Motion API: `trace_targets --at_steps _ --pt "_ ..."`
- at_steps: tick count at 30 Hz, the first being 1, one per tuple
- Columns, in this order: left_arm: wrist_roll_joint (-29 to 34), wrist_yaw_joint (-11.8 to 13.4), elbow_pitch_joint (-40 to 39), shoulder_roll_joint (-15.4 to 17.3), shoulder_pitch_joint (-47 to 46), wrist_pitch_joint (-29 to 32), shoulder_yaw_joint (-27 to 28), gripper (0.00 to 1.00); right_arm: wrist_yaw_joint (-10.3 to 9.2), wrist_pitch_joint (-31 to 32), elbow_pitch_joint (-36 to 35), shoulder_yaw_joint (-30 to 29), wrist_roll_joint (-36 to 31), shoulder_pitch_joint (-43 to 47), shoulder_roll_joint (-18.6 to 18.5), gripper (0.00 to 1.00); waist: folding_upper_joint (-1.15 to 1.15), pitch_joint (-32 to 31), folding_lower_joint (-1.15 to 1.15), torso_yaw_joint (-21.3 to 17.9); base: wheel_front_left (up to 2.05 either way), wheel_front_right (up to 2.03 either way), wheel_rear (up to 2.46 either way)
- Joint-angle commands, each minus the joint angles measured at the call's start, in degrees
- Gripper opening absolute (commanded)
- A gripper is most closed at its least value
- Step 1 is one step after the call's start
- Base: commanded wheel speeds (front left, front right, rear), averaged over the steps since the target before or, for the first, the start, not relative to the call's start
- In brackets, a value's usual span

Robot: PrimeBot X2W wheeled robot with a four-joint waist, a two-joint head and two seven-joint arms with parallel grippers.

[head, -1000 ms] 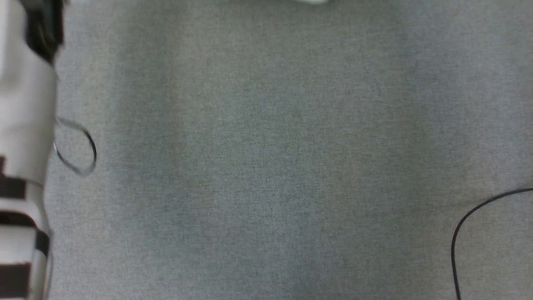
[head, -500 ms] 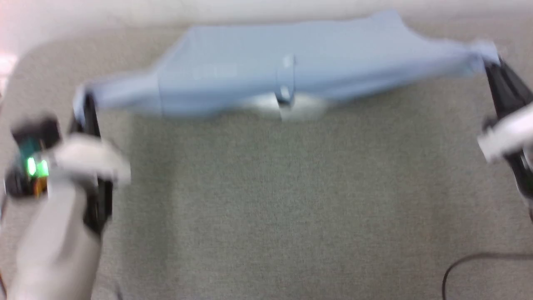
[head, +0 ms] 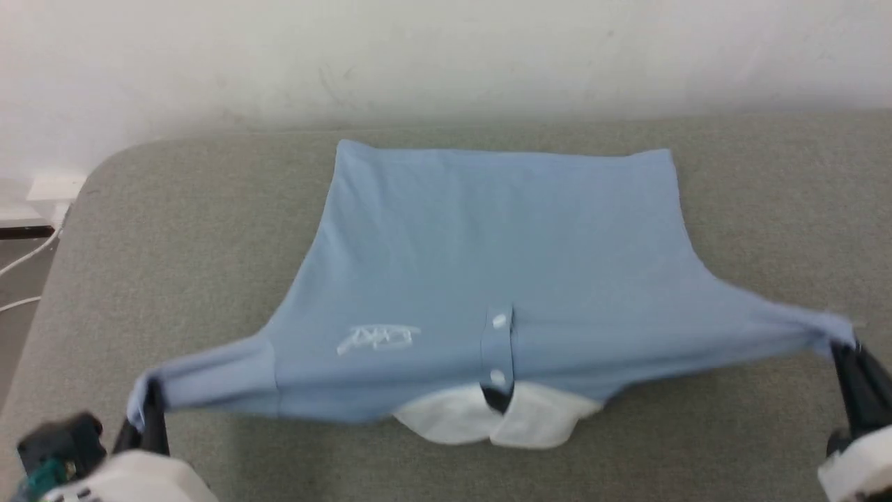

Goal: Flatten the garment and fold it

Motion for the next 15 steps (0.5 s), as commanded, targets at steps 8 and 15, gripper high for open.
trace_targets --at_steps 8,15 --pt "-2.8 2.0 1.3 -2.5 8.8 1.7 -1.6 0.00 -0.15 5.0 2.5 -3.9 -4.6 9.6 5.7 0.00 0.00 -0.6 0.02 1.3 0.00 0.00 0.00" --pt "-4.2 -1.6 8.0 -6.2 8.4 -0.8 -4.6 0.00 -0.15 5.2 10.1 1.6 -0.5 10.6 6.6 1.00 0.00 -0.5 0.02 2.2 0.00 0.00 0.00"
